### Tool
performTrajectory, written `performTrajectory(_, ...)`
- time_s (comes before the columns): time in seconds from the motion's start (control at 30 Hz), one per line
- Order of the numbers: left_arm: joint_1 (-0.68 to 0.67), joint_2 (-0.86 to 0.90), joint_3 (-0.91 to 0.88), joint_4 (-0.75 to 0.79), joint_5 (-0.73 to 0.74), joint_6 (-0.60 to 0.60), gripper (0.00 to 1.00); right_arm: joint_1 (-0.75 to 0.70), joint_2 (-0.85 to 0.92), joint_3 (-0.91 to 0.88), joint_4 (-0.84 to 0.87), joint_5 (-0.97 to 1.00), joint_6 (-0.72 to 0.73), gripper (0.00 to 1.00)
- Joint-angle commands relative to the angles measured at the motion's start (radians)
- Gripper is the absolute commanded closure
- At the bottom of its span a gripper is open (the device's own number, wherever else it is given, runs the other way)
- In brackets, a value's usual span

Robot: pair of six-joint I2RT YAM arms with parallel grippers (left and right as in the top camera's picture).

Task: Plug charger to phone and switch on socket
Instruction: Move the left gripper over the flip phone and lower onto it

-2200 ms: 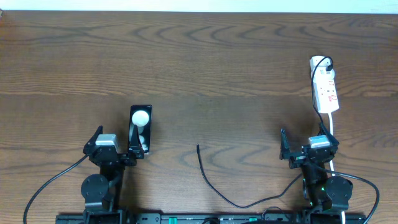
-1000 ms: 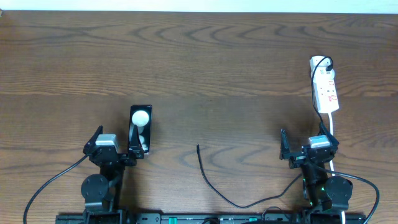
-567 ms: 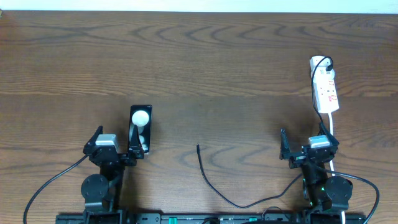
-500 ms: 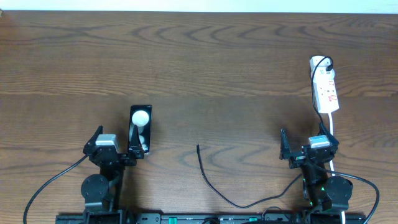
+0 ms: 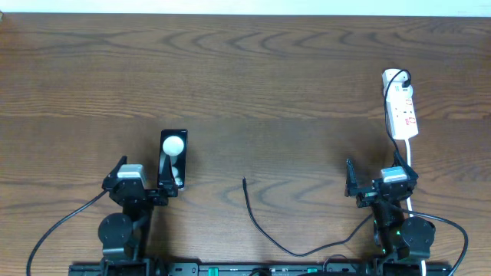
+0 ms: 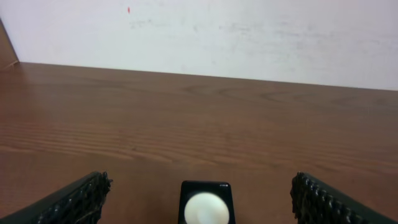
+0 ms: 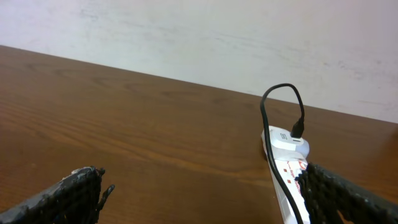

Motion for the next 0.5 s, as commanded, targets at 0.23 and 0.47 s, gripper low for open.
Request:
performTrajectory(0.23,-0.004,0.364,0.323,-0.05,0.013,-0.016,0.05,0.001,-0.008,-0.001,-0.006,0.007,0.014,0.01)
performTrajectory(0.47,-0.004,0.679,0.647,-0.31,0.017,-0.016,0.05,0.001,-0.008,-0.001,-0.005,0.007,0.014,0.01)
